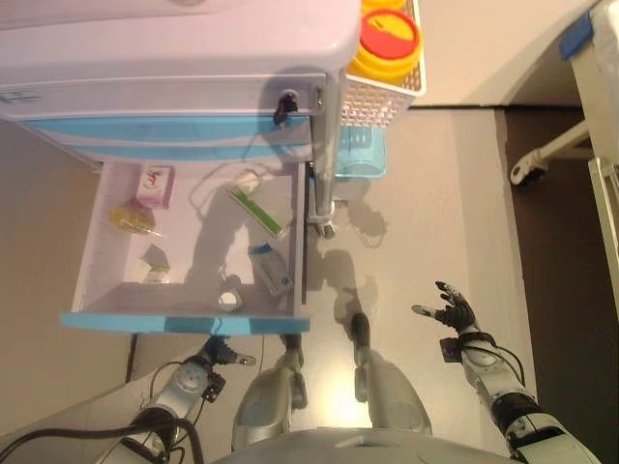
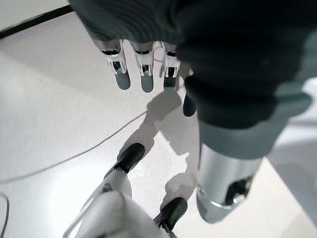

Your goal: Open the drawer and pick up the medicine

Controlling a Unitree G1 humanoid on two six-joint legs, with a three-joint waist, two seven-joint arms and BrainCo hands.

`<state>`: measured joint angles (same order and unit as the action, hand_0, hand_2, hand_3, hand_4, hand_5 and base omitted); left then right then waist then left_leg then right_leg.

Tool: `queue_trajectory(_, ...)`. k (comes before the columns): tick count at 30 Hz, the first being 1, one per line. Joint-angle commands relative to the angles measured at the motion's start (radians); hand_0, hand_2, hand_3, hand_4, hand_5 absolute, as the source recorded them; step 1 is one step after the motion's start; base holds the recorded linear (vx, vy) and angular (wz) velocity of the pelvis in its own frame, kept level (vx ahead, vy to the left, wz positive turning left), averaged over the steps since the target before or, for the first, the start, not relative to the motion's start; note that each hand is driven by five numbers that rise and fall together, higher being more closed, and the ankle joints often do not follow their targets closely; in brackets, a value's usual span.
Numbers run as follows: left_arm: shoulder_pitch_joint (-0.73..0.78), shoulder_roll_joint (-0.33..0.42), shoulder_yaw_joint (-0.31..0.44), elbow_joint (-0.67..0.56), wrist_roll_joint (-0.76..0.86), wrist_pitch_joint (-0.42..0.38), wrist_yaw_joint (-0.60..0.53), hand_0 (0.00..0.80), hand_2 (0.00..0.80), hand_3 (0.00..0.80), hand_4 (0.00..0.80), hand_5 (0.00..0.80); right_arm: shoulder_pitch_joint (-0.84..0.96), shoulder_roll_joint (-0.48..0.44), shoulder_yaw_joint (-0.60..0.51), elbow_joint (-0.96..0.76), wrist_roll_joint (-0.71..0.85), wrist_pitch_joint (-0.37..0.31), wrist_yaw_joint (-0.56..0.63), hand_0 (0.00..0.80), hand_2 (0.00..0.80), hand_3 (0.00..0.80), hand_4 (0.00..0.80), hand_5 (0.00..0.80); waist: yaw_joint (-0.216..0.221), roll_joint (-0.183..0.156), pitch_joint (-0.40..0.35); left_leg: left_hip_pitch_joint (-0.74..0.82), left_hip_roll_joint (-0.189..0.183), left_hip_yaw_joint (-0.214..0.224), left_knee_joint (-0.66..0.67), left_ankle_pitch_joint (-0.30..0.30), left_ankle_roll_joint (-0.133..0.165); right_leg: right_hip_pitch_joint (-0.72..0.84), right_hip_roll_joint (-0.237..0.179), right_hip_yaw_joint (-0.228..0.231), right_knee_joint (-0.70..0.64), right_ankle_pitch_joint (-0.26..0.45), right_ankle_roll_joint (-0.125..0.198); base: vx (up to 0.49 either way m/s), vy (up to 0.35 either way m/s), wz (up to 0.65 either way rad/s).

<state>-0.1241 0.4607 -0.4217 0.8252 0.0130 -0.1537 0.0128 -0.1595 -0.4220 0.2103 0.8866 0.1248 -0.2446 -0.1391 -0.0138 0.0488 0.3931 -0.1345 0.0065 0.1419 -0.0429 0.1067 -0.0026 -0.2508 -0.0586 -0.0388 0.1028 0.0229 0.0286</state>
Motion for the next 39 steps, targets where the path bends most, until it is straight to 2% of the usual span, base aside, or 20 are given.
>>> queue_trajectory(1, -0.048, 0.064, 0.022, -0.147, 0.003, 0.004, 0.012, 0.000, 0.000, 0.000, 0.000, 0.000, 0.025, -0.070, 0.041, -0.055, -0.031, -0.024, 0.029, 0.000, 0.000, 0.000, 0.000, 0.000, -0.034, 0.006, 0.007, -0.128, -0.041, -0.033, 0.297, -0.183, 0.012, -0.067, -0.012, -0.039, 0.152, -0.071, 0.002, -0.002, 0.117, -0.09)
queue_trajectory(7, -0.117, 0.227, 0.070, -0.388, -0.071, 0.103, 0.023, 0.000, 0.000, 0.000, 0.000, 0.000, 0.017, -0.117, 0.039, -0.078, -0.026, -0.031, -0.001, 0.000, 0.000, 0.000, 0.000, 0.000, -0.044, 0.035, 0.068, -0.233, -0.067, -0.016, 0.417, -0.214, 0.030, -0.179, -0.023, -0.015, 0.252, -0.090, -0.005, 0.001, 0.098, -0.10)
queue_trajectory(11, -0.246, 0.350, 0.135, -0.438, -0.132, 0.184, 0.020, 0.000, 0.000, 0.000, 0.000, 0.000, 0.002, -0.130, 0.049, -0.112, -0.005, -0.024, -0.021, 0.000, 0.000, 0.000, 0.000, 0.000, -0.061, 0.034, 0.096, -0.306, -0.071, 0.002, 0.488, -0.232, 0.043, -0.255, -0.012, 0.010, 0.300, -0.088, -0.008, 0.002, 0.058, -0.11)
queue_trajectory(15, -0.472, 0.473, 0.149, -0.321, -0.139, 0.238, 0.103, 0.000, 0.000, 0.000, 0.000, 0.000, -0.006, -0.140, 0.059, -0.140, -0.005, -0.014, -0.015, 0.000, 0.000, 0.000, 0.000, 0.000, -0.097, 0.024, 0.114, -0.380, -0.067, 0.017, 0.554, -0.248, 0.053, -0.326, 0.007, 0.046, 0.327, -0.075, -0.008, 0.017, 0.103, -0.13)
queue_trajectory(17, -0.645, 0.519, 0.145, -0.197, -0.132, 0.267, 0.205, 0.000, 0.000, 0.000, 0.000, 0.000, 0.001, -0.142, 0.072, -0.144, -0.013, -0.026, -0.002, 0.000, 0.000, 0.000, 0.000, 0.000, -0.123, 0.011, 0.120, -0.408, -0.067, 0.023, 0.578, -0.261, 0.059, -0.352, 0.019, 0.070, 0.327, -0.061, -0.004, 0.030, 0.070, -0.16)
queue_trajectory(21, -0.832, 0.561, 0.116, -0.062, -0.153, 0.252, 0.398, 0.000, 0.000, 0.000, 0.000, 0.000, 0.010, -0.132, 0.102, -0.146, -0.011, -0.052, 0.003, 0.000, 0.000, 0.000, 0.000, 0.000, -0.144, -0.010, 0.124, -0.434, -0.067, 0.027, 0.588, -0.266, 0.059, -0.374, 0.035, 0.090, 0.314, -0.041, -0.001, 0.006, 0.027, -0.11)
queue_trajectory(23, -0.898, 0.564, 0.096, -0.010, -0.167, 0.233, 0.498, 0.000, 0.000, 0.000, 0.000, 0.000, 0.009, -0.121, 0.118, -0.144, 0.001, -0.056, 0.005, 0.000, 0.000, 0.000, 0.000, 0.000, -0.153, -0.021, 0.119, -0.443, -0.066, 0.028, 0.594, -0.271, 0.057, -0.378, 0.042, 0.100, 0.304, -0.035, 0.002, 0.017, 0.004, -0.06)
queue_trajectory(26, -0.895, 0.551, 0.094, -0.007, -0.170, 0.223, 0.523, 0.000, 0.000, 0.000, 0.000, 0.000, 0.005, -0.110, 0.124, -0.149, 0.004, -0.045, 0.007, 0.000, 0.000, 0.000, 0.000, 0.000, -0.153, -0.027, 0.118, -0.437, -0.066, 0.024, 0.586, -0.273, 0.054, -0.372, 0.046, 0.108, 0.291, -0.030, 0.007, 0.006, -0.007, -0.12)
queue_trajectory(30, -0.803, 0.491, 0.141, -0.057, -0.287, 0.157, 0.415, 0.000, 0.000, 0.000, 0.000, 0.000, 0.005, -0.083, 0.121, -0.144, 0.000, -0.037, -0.003, 0.000, 0.000, 0.000, 0.000, 0.000, -0.139, -0.029, 0.113, -0.412, -0.070, 0.019, 0.561, -0.276, 0.056, -0.351, 0.046, 0.113, 0.272, -0.031, 0.014, -0.001, -0.021, -0.02)
queue_trajectory(31, -0.753, 0.460, 0.171, -0.081, -0.322, 0.144, 0.358, 0.000, 0.000, 0.000, 0.000, 0.000, 0.010, -0.070, 0.114, -0.142, -0.002, -0.039, -0.008, 0.000, 0.000, 0.000, 0.000, 0.000, -0.131, -0.029, 0.111, -0.400, -0.072, 0.016, 0.550, -0.277, 0.058, -0.341, 0.045, 0.112, 0.265, -0.032, 0.016, 0.007, -0.053, 0.10)
queue_trajectory(34, -0.596, 0.378, 0.230, -0.133, -0.357, 0.106, 0.276, 0.000, 0.000, 0.000, 0.000, 0.000, 0.023, -0.047, 0.100, -0.154, -0.006, -0.036, -0.011, 0.000, 0.000, 0.000, 0.000, 0.000, -0.111, -0.030, 0.102, -0.362, -0.079, 0.002, 0.524, -0.278, 0.060, -0.302, 0.042, 0.113, 0.248, -0.036, 0.022, 0.022, -0.046, 0.07)
queue_trajectory(36, -0.496, 0.332, 0.258, -0.152, -0.384, 0.060, 0.225, 0.000, 0.000, 0.000, 0.000, 0.000, 0.031, -0.037, 0.082, -0.155, 0.004, -0.034, 0.000, 0.000, 0.000, 0.000, 0.000, 0.000, -0.096, -0.031, 0.089, -0.332, -0.084, -0.008, 0.502, -0.275, 0.060, -0.270, 0.035, 0.108, 0.230, -0.037, 0.025, 0.049, -0.046, 0.03)
queue_trajectory(39, -0.322, 0.244, 0.291, -0.185, -0.430, 0.032, 0.110, 0.000, 0.000, 0.000, 0.000, 0.000, 0.050, -0.020, 0.056, -0.145, 0.016, -0.034, 0.020, 0.000, 0.000, 0.000, 0.000, 0.000, -0.067, -0.032, 0.063, -0.271, -0.092, -0.025, 0.456, -0.266, 0.057, -0.198, 0.020, 0.090, 0.187, -0.038, 0.029, 0.058, -0.040, 0.09)
